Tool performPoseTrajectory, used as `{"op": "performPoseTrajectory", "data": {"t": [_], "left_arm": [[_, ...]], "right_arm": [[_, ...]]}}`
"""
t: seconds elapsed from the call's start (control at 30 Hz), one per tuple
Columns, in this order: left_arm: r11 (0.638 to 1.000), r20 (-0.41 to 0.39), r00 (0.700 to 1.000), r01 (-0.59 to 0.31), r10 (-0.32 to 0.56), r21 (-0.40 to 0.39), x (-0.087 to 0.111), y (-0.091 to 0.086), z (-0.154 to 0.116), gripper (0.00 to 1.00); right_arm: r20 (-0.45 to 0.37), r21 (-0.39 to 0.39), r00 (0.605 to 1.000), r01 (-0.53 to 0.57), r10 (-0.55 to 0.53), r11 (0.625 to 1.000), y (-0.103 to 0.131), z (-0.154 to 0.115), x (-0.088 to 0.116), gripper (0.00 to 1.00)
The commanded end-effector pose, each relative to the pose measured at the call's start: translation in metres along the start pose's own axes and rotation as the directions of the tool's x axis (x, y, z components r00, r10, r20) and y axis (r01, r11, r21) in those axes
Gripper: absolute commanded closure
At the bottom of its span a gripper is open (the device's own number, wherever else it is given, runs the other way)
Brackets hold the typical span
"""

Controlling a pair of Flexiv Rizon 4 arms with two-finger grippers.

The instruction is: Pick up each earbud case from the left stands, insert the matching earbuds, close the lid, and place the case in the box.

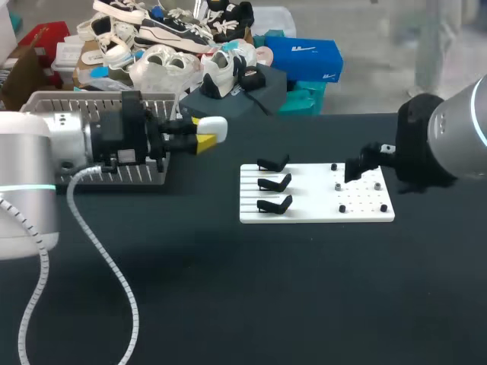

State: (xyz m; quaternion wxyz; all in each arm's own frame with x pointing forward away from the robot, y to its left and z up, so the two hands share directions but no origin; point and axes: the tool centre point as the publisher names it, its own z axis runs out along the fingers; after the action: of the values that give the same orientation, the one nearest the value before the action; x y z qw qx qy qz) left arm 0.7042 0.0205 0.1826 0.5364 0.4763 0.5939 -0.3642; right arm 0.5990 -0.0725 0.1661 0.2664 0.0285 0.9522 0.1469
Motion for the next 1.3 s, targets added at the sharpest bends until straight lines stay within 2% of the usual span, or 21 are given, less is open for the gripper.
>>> {"op": "performPoseTrajectory", "data": {"t": [0.03,0.1,0.3,0.5,0.77,0.97,1.07,1.3], "left_arm": [[0.991,-0.009,1.000,-0.002,0.001,-0.131,-0.004,0.010,-0.009,1.00],[0.987,-0.028,1.000,-0.012,0.008,-0.160,-0.003,0.023,-0.009,1.00],[0.965,-0.018,1.000,0.003,-0.008,-0.261,-0.004,0.060,-0.016,1.00],[0.943,-0.018,1.000,0.018,-0.025,-0.331,-0.001,0.084,-0.031,1.00],[0.907,-0.028,0.997,0.057,-0.076,-0.418,0.022,0.109,-0.053,1.00],[0.874,-0.040,0.995,0.057,-0.087,-0.483,0.031,0.132,-0.062,1.00],[0.869,-0.071,0.994,0.040,-0.086,-0.493,0.036,0.142,-0.066,1.00],[0.830,-0.107,0.985,0.052,-0.133,-0.555,0.062,0.168,-0.087,1.00]], "right_arm": [[0.032,-0.003,0.999,-0.001,0.001,1.000,-0.001,0.000,0.003,0.00],[0.032,-0.003,0.999,-0.001,0.001,1.000,-0.001,0.000,0.003,0.00],[0.032,-0.003,0.999,-0.001,0.001,1.000,-0.001,0.000,0.003,0.00],[0.032,-0.003,0.999,-0.001,0.001,1.000,-0.001,0.000,0.003,0.00],[0.032,-0.003,0.999,-0.001,0.001,1.000,-0.001,0.000,0.003,0.00],[0.032,-0.003,0.999,-0.001,0.001,1.000,-0.001,0.000,0.003,0.00],[0.032,-0.003,0.999,-0.001,0.001,1.000,-0.001,0.000,0.003,0.00],[0.032,-0.003,0.999,-0.001,0.001,1.000,-0.001,0.000,0.003,0.00]]}}
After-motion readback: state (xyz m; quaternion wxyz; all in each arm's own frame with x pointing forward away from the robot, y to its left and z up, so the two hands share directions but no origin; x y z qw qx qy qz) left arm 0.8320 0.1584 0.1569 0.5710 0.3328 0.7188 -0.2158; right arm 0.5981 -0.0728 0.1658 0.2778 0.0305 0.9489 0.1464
